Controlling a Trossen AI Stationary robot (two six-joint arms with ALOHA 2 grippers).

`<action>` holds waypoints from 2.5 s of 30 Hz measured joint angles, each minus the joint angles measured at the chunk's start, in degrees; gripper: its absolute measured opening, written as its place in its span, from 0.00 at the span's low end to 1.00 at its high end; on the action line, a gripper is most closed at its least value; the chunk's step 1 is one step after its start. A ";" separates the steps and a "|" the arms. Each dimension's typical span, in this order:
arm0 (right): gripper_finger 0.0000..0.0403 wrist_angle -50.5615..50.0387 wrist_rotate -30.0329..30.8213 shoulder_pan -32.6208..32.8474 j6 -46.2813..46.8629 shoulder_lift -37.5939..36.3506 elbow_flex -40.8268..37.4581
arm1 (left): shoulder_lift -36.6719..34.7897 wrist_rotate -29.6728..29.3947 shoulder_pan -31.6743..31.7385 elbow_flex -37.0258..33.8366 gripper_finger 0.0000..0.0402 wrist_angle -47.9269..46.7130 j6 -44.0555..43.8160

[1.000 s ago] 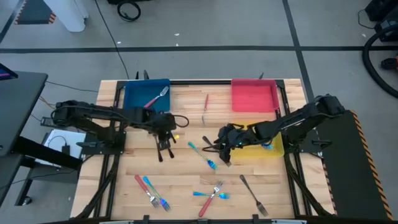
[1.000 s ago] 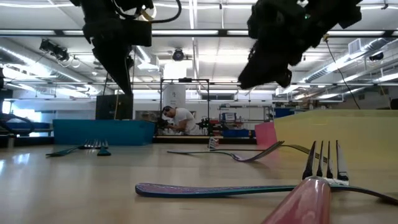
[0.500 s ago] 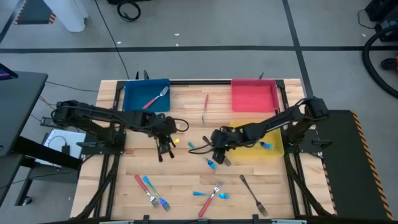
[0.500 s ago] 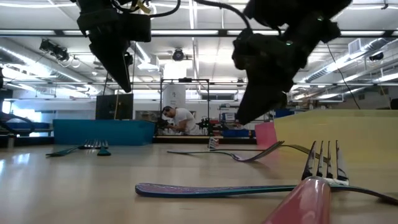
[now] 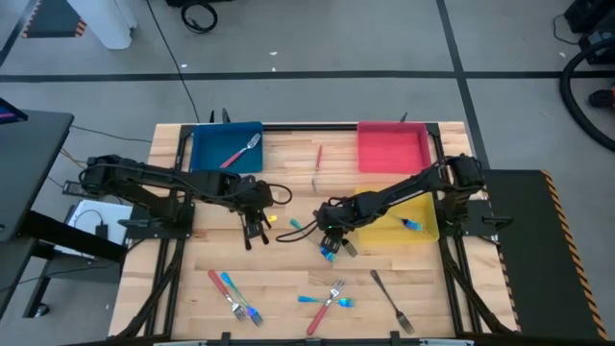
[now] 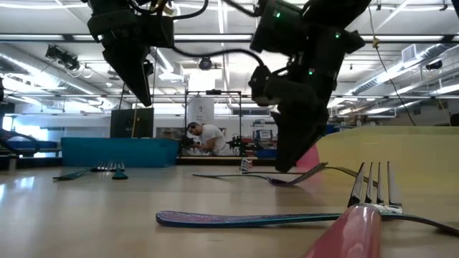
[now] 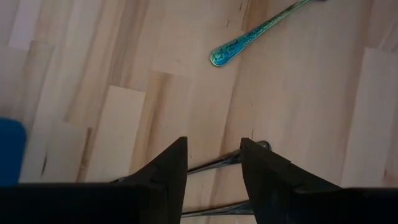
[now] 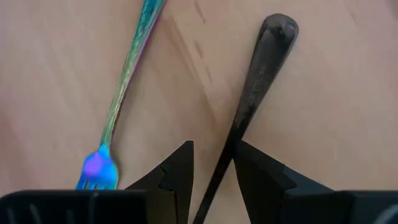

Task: Sort silverware by color (type)
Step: Put the center black fork into the red bin

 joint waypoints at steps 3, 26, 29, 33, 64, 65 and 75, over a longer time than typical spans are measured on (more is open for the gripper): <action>0.31 0.50 0.02 -0.51 -0.01 0.66 0.30 | 0.00 0.00 0.00 0.00 0.36 0.00 -0.01; 0.26 0.19 0.09 -1.24 -2.90 1.20 0.18 | 0.00 -0.02 0.02 0.00 0.36 0.22 -0.01; 0.17 0.19 -0.65 -1.61 -4.48 1.16 0.18 | 0.00 -0.02 0.02 0.00 0.36 0.20 -0.01; 0.04 1.53 -2.72 -2.58 -6.67 1.15 0.19 | 0.00 -0.02 0.02 0.00 0.36 0.19 -0.01; 0.03 -22.11 18.13 -13.28 -24.95 -27.52 8.11 | 0.01 -0.01 0.02 0.00 0.36 -0.46 1.81; 0.03 -23.67 19.52 -14.81 -25.34 -28.14 8.11 | 0.02 -0.01 0.02 0.00 0.36 -0.44 2.27; 0.04 -25.54 21.64 -34.00 -39.36 -28.87 2.35 | 0.02 -0.01 0.02 0.00 0.36 0.31 2.79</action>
